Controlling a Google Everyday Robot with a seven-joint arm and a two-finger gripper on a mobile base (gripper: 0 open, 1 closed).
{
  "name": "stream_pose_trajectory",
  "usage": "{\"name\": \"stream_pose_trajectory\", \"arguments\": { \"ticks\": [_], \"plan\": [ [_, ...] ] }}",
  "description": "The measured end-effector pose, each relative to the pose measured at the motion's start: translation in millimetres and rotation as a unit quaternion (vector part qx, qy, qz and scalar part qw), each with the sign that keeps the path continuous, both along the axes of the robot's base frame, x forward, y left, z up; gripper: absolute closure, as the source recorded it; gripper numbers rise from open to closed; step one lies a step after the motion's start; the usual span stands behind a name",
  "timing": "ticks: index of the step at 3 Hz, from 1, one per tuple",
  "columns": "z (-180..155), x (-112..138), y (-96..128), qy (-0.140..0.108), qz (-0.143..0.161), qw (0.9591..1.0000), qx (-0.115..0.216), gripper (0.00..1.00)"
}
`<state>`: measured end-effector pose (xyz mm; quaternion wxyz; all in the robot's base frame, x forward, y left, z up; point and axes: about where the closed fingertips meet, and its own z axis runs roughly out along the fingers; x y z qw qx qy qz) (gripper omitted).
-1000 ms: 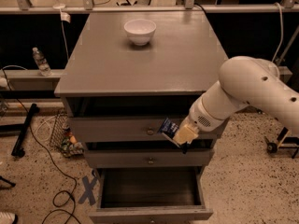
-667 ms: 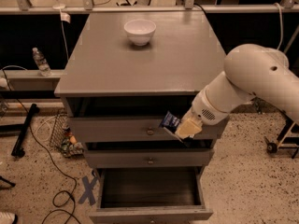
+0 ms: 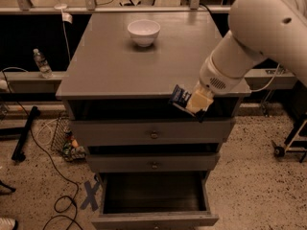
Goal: Pick rxbar blueberry from bottom drawer and place on counter
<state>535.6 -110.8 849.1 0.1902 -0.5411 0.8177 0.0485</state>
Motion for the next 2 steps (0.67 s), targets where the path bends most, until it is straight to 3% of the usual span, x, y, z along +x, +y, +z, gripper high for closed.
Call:
{"name": "stream_pose_trajectory", "arguments": {
  "ticks": [1, 2],
  "plan": [
    [29, 24, 6, -0.022, 0.011, 0.9991, -0.035, 1.00],
    [50, 75, 9, -0.031, 0.016, 0.9970, -0.069, 1.00]
  ]
}}
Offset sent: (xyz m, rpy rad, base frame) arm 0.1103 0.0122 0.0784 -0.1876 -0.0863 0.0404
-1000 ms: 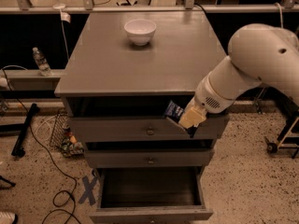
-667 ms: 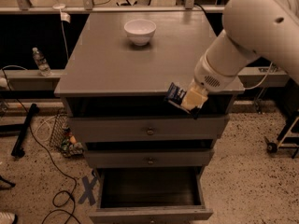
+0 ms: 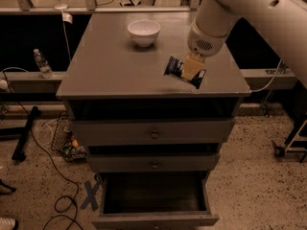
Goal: Pick rxbar blueberry from bottom drawer and place on counter
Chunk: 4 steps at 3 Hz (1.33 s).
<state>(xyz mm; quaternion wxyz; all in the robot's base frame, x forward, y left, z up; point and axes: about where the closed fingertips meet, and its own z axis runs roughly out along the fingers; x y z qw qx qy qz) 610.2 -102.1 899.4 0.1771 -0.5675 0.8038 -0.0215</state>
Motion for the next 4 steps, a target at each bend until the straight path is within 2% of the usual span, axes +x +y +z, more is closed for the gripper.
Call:
{"name": "stream_pose_trajectory", "arguments": {
  "ticks": [1, 2, 3, 4],
  "plan": [
    [11, 33, 5, -0.007, 0.004, 0.9999, -0.009, 1.00],
    [3, 74, 8, -0.019, -0.001, 0.9996, -0.021, 1.00],
    [-5, 97, 8, -0.020, -0.007, 0.9996, -0.020, 1.00],
    [-20, 113, 23, -0.006, 0.011, 0.9998, -0.017, 1.00]
  ]
}}
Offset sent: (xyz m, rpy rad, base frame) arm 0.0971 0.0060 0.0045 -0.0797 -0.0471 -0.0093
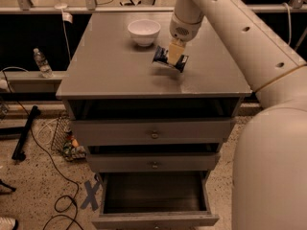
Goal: Pick rxbar blueberry from bottom drawer and place on counter
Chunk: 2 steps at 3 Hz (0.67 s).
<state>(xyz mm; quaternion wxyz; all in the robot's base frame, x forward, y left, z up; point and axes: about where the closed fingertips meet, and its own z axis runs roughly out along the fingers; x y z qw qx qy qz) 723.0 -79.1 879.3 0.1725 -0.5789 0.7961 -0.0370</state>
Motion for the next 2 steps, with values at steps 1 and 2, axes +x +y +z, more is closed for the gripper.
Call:
{"name": "stream_pose_trajectory", "arguments": {
  "ticks": [1, 2],
  "plan": [
    [-1.6, 4.9, 2.9, -0.005, 0.001, 1.0000, 0.004, 0.84],
    [-5.0, 10.1, 6.4, -0.010, 0.002, 0.9999, 0.007, 0.51]
  ]
}}
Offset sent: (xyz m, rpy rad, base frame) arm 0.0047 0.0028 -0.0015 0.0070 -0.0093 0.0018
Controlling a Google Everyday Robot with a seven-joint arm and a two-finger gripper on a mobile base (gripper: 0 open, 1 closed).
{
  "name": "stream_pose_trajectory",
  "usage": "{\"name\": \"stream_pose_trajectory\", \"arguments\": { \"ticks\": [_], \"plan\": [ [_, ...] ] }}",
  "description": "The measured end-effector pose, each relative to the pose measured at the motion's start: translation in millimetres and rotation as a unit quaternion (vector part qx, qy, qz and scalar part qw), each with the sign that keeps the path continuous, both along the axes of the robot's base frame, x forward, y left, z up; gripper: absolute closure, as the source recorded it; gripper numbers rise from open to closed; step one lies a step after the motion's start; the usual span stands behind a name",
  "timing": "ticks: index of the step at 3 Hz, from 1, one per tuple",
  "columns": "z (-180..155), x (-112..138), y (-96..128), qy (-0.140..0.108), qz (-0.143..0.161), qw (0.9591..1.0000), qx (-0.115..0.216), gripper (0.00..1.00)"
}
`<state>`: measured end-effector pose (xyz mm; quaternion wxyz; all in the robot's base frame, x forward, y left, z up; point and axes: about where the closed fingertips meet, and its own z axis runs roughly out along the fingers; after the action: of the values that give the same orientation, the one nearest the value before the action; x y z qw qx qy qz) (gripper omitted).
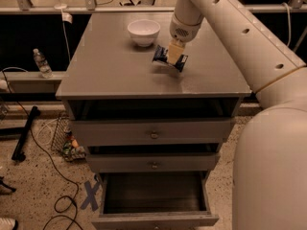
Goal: Pick rxbar blueberry from bottom drawer and place on counter
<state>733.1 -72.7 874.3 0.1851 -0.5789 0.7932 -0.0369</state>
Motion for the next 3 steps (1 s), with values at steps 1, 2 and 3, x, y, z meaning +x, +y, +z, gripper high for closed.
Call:
{"name": "stream_pose_trajectory", "arguments": {
  "ticks": [1, 2, 3],
  "plan": [
    [-2.2, 2.6, 2.0, -0.002, 0.001, 1.0000, 0.002, 0.28],
    [-6.8, 7.0, 5.5, -0.005, 0.002, 1.0000, 0.004, 0.00],
    [-6.8, 7.0, 5.5, -0.006, 0.002, 1.0000, 0.004, 0.00]
  ]
}}
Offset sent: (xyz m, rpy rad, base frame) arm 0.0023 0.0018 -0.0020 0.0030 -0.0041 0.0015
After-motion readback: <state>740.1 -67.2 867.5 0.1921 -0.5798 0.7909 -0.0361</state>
